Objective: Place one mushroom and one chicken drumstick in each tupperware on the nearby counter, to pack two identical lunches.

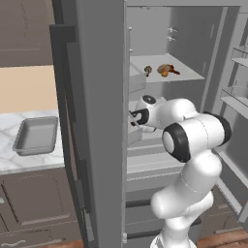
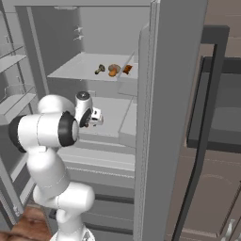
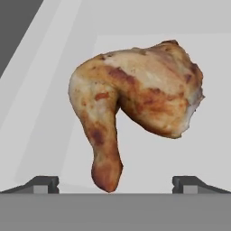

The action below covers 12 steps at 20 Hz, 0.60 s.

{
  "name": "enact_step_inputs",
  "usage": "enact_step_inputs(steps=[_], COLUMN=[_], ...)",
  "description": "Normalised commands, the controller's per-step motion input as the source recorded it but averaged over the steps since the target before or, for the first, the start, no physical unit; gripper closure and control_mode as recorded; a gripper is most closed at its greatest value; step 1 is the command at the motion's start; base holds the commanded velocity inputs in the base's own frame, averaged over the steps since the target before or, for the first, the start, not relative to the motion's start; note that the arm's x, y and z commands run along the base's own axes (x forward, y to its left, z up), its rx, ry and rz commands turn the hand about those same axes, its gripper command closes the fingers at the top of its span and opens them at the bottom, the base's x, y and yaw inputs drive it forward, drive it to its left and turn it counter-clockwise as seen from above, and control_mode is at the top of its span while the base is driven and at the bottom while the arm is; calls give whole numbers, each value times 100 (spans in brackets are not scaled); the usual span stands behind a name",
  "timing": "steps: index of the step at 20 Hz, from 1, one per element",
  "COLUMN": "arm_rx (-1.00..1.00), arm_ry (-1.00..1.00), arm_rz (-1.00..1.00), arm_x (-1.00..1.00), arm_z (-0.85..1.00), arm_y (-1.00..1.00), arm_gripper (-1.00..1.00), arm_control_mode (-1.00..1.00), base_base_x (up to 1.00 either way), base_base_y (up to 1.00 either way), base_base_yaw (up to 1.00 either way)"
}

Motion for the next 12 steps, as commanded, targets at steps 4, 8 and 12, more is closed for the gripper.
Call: enact_step_inputs(steps=[4,8,12], arm_rx=[0,0,0], arm_ry=[0,-1,0], arm_rz=[0,0,0], arm_x=[19,20,16], arm_z=[-18,-18,-16], arm_y=[7,7,4], arm_gripper=[-100,-100,-100], arm_control_mode=[-100,-100,-100], base_base_x=[0,0,0], base_base_y=[0,0,0], base_base_yaw=[0,0,0])
